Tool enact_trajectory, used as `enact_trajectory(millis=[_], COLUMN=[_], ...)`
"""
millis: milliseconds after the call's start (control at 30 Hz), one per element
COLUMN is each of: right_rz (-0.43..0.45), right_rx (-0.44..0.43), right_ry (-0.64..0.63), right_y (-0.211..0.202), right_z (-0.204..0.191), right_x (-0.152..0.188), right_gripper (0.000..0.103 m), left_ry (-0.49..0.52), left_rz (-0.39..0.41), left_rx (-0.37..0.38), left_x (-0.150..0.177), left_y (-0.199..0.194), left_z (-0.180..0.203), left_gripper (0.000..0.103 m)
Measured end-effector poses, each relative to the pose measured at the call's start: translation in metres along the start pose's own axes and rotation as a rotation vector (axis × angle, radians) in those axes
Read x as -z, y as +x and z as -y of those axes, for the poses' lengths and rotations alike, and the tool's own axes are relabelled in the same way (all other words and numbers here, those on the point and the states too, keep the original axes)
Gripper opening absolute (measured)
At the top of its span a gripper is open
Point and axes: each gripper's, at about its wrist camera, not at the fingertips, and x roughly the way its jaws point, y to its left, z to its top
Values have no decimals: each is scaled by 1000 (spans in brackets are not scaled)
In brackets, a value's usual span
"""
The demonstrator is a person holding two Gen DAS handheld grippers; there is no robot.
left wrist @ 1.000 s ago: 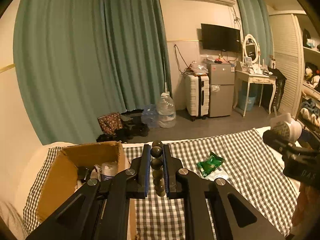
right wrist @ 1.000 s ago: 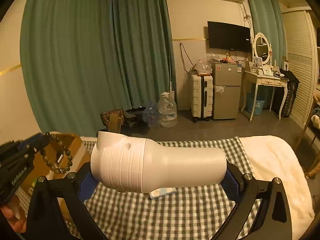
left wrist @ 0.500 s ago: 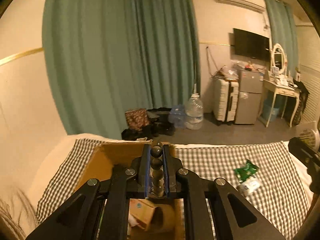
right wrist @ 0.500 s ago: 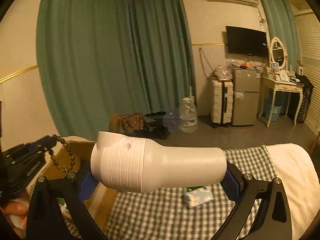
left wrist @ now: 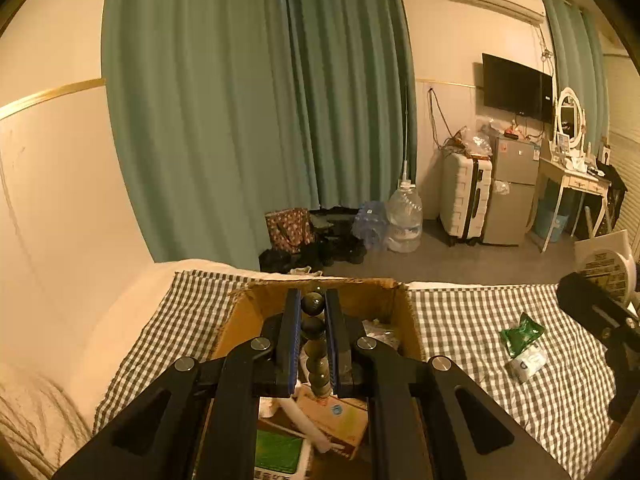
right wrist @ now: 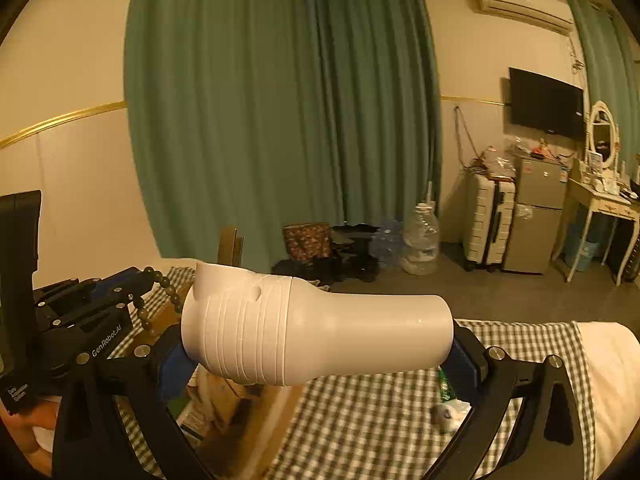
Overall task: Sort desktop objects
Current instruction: 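Lift and carry the tube and bracelet over the cardboard box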
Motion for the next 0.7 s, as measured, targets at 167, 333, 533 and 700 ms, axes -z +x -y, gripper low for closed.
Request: enact_trajectory(millis=[167, 333, 533, 700], right_rz=[-26, -59, -123, -178], right_rx=[-37, -57, -79, -77], right_ry=[-11, -19, -36, -40], right_y=[21, 45, 82, 116], right_z=[-23, -44, -66, -77], right_x=[3, 11, 23, 32], right_gripper=[101, 101, 101, 101], left_ry=[-23, -26, -29, -33], left_rz=[-59, -117, -177, -248], left_rx=[-9, -6, 2, 1], left_x=[9, 19, 30, 45], left_y=[18, 36, 54, 75], left_z=[-27, -38, -41, -45], left_gripper=[11, 11, 11, 11])
